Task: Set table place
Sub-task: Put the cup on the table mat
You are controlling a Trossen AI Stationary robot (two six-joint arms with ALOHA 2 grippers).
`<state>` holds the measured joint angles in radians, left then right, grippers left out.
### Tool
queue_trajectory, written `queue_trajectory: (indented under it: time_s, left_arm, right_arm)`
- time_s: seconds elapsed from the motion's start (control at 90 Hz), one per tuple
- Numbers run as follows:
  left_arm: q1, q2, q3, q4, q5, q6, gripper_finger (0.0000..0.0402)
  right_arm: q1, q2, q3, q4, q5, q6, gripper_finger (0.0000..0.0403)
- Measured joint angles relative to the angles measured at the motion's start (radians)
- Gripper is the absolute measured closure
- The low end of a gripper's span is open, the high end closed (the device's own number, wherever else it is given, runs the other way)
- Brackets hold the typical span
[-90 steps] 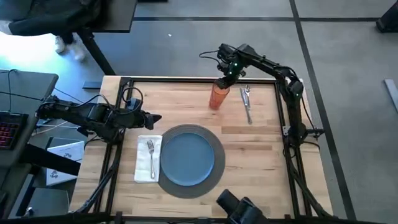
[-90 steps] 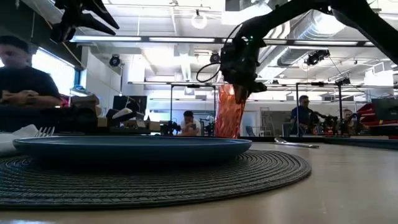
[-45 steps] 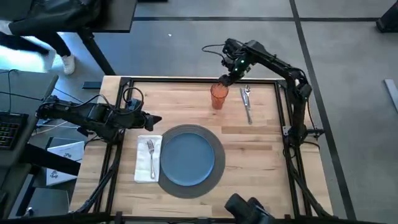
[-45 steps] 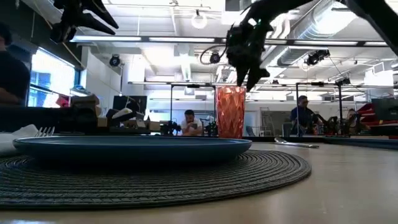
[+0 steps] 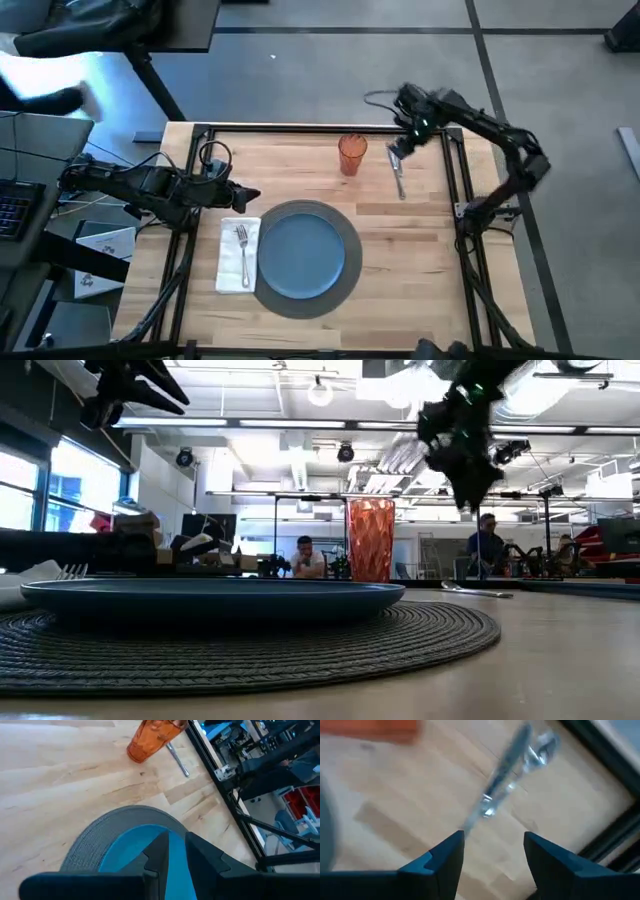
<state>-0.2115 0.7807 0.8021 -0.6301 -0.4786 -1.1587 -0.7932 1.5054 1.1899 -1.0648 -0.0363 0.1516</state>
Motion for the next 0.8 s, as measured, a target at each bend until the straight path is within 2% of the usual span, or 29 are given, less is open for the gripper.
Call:
queue_trajectory:
  time_s: [0.078, 0.2, 0.289, 0.411, 0.489, 0.678, 0.8]
  left_arm:
    - [0.000, 0.000, 0.000, 0.000, -0.001, -0.002, 0.0351]
    - [0.000, 0.000, 0.000, -0.001, -0.002, -0.015, 0.0351]
    - [0.002, 0.000, 0.000, -0.001, -0.002, -0.019, 0.0351]
    - [0.003, 0.001, 0.000, 0.000, -0.002, -0.058, 0.0351]
    - [0.003, 0.002, 0.000, 0.000, -0.002, -0.090, 0.0351]
    - [0.003, 0.015, -0.001, 0.000, -0.002, -0.151, 0.0351]
    - [0.002, 0.030, -0.001, 0.008, 0.003, -0.181, 0.0351]
  right_arm:
    - [-0.005, -0.025, -0.132, 0.142, -0.006, 0.050, 0.0216]
    - [-0.005, -0.010, -0.250, 0.344, 0.021, 0.165, 0.0217]
    - [-0.005, 0.022, -0.291, 0.450, 0.052, 0.228, 0.0217]
    - [-0.007, 0.074, -0.294, 0.524, 0.159, 0.256, 0.0221]
    - [-0.016, 0.122, -0.294, 0.562, 0.167, 0.240, 0.0230]
    - [-0.051, 0.262, -0.284, 0.592, 0.134, 0.226, 0.0279]
    - [-0.057, 0.283, -0.281, 0.600, 0.110, 0.207, 0.0340]
